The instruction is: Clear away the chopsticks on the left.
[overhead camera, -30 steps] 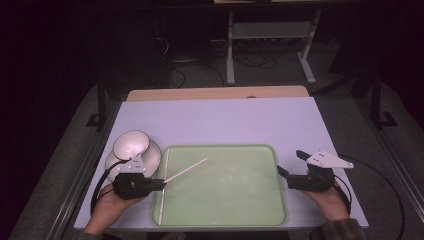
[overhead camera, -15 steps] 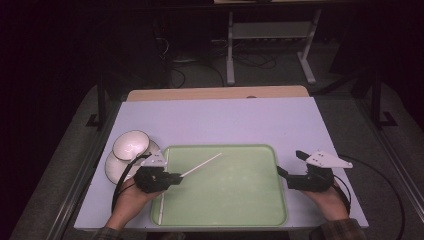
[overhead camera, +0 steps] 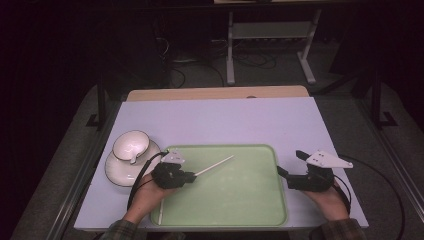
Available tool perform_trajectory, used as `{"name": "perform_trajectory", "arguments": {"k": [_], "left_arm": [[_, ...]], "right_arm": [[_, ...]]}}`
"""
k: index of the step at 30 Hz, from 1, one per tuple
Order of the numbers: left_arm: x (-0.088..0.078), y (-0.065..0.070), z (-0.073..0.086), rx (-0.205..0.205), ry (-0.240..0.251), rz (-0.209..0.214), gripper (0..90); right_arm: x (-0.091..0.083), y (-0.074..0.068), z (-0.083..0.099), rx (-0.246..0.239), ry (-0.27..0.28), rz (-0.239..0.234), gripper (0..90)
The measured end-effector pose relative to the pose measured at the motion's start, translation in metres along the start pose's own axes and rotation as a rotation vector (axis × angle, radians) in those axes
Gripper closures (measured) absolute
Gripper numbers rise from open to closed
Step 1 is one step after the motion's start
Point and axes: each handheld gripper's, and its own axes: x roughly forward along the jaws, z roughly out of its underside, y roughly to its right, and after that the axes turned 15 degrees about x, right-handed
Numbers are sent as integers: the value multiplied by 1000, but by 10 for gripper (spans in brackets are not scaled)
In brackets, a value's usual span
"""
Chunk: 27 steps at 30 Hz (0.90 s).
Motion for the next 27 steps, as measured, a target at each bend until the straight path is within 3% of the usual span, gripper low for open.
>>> {"name": "perform_trajectory", "arguments": {"k": [13,22,27], "left_arm": [[8,5,-1,26,-42,-4,832],[7,5,-1,22,-35,2,799],[1,3,-7,25,14,3,795]], "right_arm": [[0,0,0,2,1,1,128],[-1,0,0,2,2,2,128],[-1,1,0,3,1,4,128]]}}
